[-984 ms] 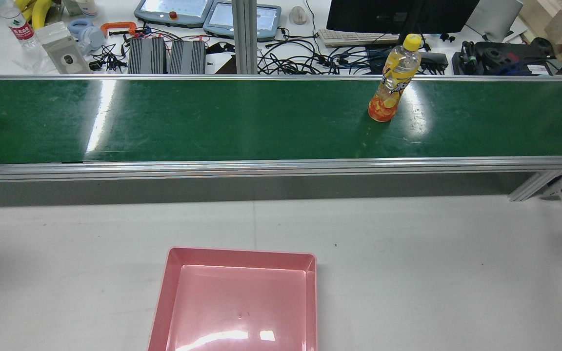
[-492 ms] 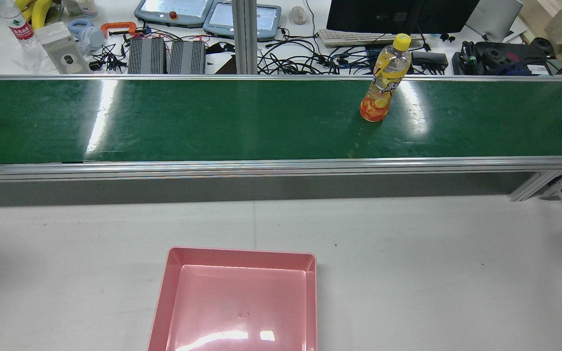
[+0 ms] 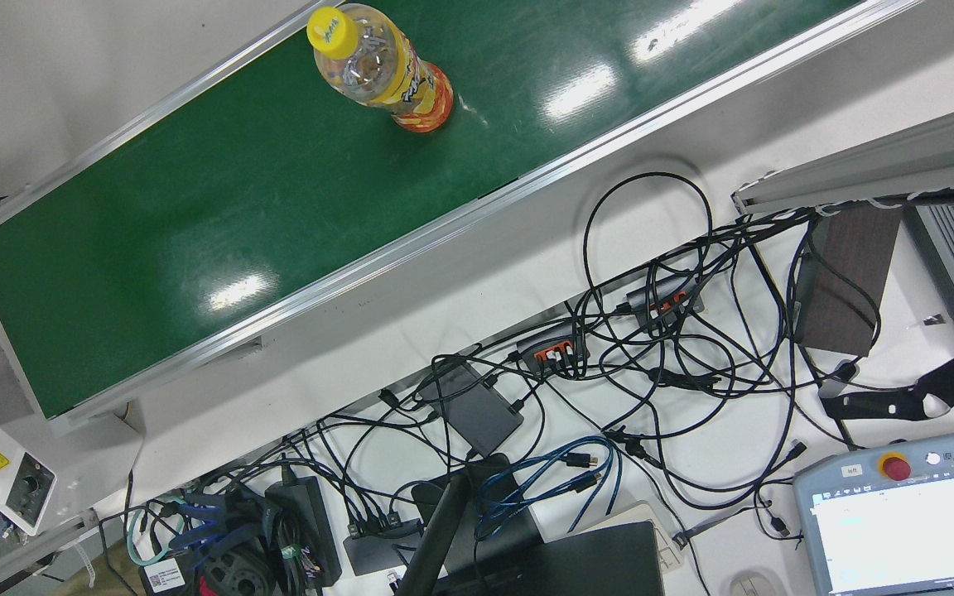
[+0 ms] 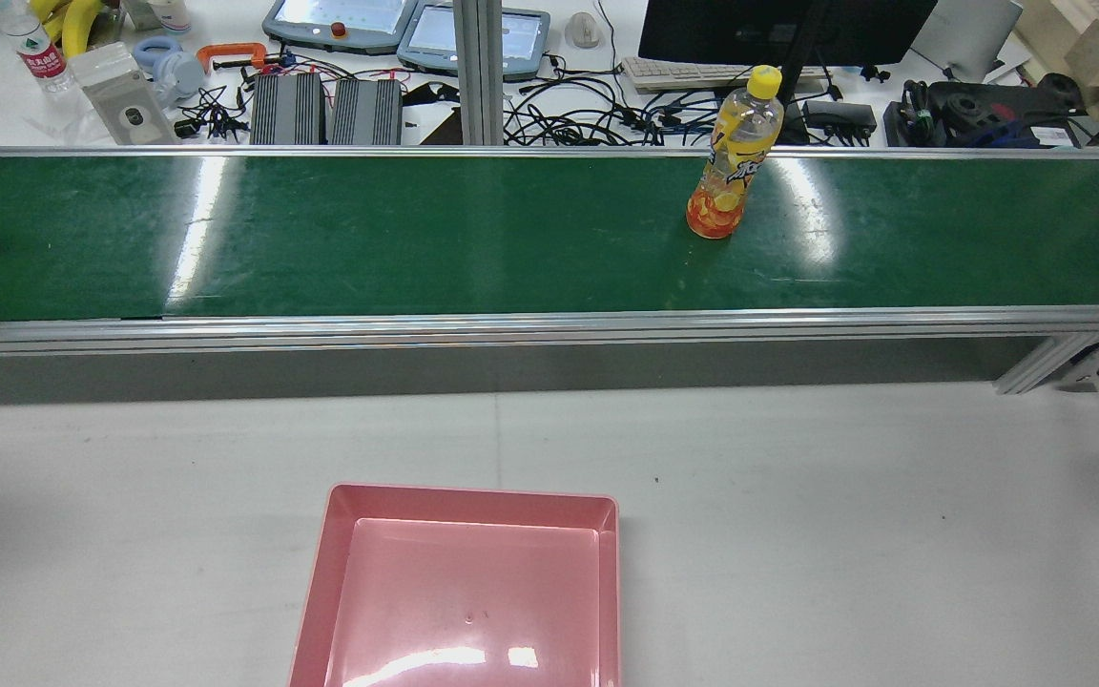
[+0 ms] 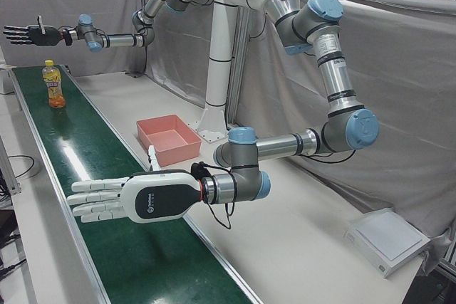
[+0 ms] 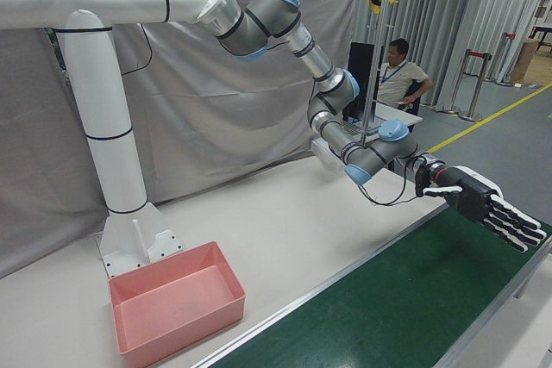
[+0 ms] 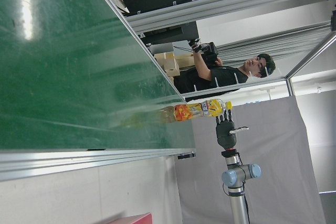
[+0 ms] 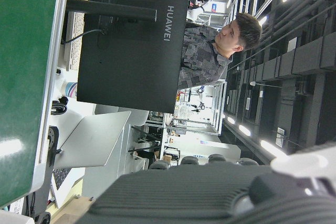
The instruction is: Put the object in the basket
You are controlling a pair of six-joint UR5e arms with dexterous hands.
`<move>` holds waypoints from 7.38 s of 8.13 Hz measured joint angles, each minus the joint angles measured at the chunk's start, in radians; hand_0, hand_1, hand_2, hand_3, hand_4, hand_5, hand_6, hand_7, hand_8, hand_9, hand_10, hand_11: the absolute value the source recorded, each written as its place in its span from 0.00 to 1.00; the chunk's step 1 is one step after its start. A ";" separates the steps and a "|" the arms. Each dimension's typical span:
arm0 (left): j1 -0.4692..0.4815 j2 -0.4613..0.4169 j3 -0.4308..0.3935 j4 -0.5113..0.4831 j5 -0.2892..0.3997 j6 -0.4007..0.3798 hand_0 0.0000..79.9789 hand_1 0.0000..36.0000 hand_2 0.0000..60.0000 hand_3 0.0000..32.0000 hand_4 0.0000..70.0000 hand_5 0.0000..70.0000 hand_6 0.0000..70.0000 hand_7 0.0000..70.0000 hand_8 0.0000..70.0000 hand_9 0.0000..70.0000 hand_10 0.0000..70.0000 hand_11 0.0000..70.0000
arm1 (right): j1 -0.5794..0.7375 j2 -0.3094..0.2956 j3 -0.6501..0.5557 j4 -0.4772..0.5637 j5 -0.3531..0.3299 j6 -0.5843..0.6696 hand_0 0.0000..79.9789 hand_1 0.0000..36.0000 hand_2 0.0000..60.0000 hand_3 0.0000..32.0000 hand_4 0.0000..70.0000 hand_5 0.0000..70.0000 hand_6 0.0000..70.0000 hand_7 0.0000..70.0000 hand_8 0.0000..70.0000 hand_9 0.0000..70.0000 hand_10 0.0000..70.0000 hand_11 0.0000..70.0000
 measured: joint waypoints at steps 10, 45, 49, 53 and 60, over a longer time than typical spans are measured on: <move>0.002 0.009 -0.027 0.017 0.002 0.017 0.66 0.28 0.00 0.00 0.09 0.04 0.00 0.00 0.00 0.00 0.05 0.09 | 0.000 0.000 0.000 0.000 0.000 0.000 0.00 0.00 0.00 0.00 0.00 0.00 0.00 0.00 0.00 0.00 0.00 0.00; -0.001 0.008 -0.043 0.022 0.002 0.017 0.64 0.27 0.00 0.00 0.09 0.04 0.00 0.00 0.00 0.00 0.04 0.08 | 0.000 0.000 -0.001 0.000 0.000 0.000 0.00 0.00 0.00 0.00 0.00 0.00 0.00 0.00 0.00 0.00 0.00 0.00; -0.001 0.008 -0.043 0.023 0.002 0.017 0.64 0.27 0.00 0.00 0.09 0.04 0.00 0.00 0.00 0.00 0.04 0.08 | 0.000 0.000 0.000 0.000 0.000 0.000 0.00 0.00 0.00 0.00 0.00 0.00 0.00 0.00 0.00 0.00 0.00 0.00; -0.001 0.008 -0.043 0.023 0.002 0.017 0.65 0.27 0.00 0.00 0.09 0.04 0.00 0.00 0.00 0.00 0.04 0.09 | 0.000 0.000 0.000 0.000 0.000 0.000 0.00 0.00 0.00 0.00 0.00 0.00 0.00 0.00 0.00 0.00 0.00 0.00; 0.009 0.008 -0.045 0.024 0.002 0.020 0.66 0.29 0.00 0.00 0.09 0.04 0.00 0.00 0.00 0.00 0.05 0.11 | 0.000 0.000 0.000 0.000 0.000 0.000 0.00 0.00 0.00 0.00 0.00 0.00 0.00 0.00 0.00 0.00 0.00 0.00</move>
